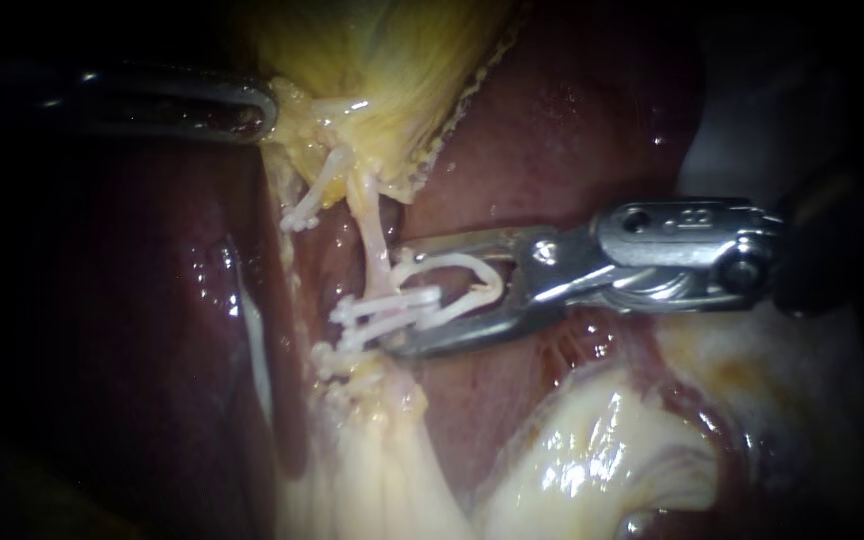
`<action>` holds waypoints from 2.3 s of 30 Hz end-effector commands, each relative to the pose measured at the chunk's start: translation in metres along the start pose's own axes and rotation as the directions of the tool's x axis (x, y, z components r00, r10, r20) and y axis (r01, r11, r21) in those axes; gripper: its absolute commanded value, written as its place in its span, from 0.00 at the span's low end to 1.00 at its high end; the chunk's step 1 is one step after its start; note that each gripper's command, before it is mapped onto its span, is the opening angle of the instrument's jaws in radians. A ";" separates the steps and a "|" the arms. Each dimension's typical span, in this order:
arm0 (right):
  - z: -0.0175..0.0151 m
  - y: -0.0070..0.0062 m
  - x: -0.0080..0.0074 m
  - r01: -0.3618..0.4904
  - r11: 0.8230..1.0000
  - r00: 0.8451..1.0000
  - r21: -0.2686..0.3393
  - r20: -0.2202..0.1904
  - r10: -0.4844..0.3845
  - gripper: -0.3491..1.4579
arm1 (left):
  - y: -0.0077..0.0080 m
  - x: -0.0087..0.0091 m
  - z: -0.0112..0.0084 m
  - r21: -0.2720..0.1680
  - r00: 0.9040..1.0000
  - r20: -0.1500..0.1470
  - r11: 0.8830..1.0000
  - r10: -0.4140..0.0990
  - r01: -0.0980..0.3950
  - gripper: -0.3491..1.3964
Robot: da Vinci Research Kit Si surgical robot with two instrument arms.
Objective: Clipping third clip right tube
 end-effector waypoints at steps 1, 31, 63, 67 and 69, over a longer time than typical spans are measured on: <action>0.0000 0.0004 -0.0002 -0.006 1.000 1.000 -0.001 0.000 0.006 0.46 | 0.0000 0.0000 0.0000 0.001 1.000 0.000 1.000 0.000 0.000 0.00; 0.0060 0.0043 0.0012 -0.282 0.904 0.897 0.322 -0.244 0.367 0.47 | 0.0002 0.0000 0.0001 0.001 1.000 0.000 1.000 0.000 0.000 0.00; 0.0031 0.0046 0.0034 -0.311 0.885 0.873 0.346 -0.264 0.410 0.20 | 0.0001 0.0000 0.0002 0.003 1.000 -0.001 1.000 0.006 -0.006 0.00; 0.0031 0.0045 0.0032 -0.320 0.880 0.870 0.350 -0.259 0.419 0.04 | 0.0001 0.0000 0.0002 0.005 1.000 -0.001 1.000 0.006 -0.006 0.00; 0.0031 0.0045 0.0031 -0.320 0.881 0.870 0.350 -0.259 0.419 0.00 | 0.0000 0.0001 0.0003 0.005 1.000 -0.001 1.000 0.006 -0.006 0.00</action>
